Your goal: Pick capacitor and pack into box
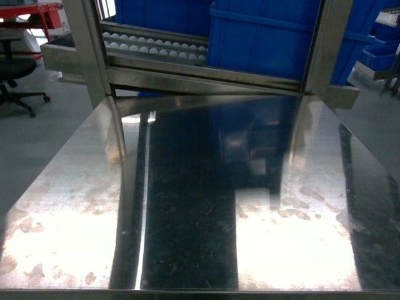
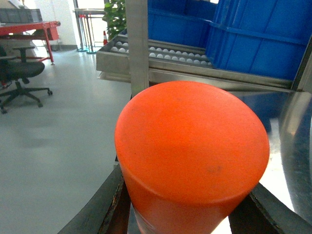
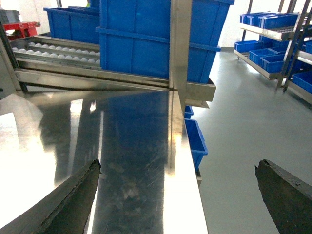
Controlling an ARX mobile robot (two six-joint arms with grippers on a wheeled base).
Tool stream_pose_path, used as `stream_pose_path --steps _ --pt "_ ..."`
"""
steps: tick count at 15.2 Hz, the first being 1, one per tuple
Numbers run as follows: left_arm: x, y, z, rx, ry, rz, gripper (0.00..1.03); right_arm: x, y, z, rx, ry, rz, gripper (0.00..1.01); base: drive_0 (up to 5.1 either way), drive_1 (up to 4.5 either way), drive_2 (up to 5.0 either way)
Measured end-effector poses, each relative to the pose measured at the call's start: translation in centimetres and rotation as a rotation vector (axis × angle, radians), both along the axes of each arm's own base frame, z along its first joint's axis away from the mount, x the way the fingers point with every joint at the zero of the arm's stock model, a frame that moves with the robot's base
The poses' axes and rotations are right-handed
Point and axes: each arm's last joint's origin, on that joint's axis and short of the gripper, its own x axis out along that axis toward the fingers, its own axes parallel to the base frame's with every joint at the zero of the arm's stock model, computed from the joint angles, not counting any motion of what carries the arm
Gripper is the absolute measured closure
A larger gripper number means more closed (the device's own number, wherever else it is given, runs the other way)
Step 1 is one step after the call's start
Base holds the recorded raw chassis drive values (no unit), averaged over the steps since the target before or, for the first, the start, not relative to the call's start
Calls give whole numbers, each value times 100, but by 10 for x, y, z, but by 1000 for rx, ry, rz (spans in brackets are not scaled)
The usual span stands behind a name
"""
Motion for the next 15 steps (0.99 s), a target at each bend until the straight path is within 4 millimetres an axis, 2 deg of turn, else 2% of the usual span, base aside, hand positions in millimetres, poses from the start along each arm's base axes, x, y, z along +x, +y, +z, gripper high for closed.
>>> stream_pose_path --steps 15 --pt "0 0 0 0 0 0 58 0 0 0 0 0 0 3 0 0 0"
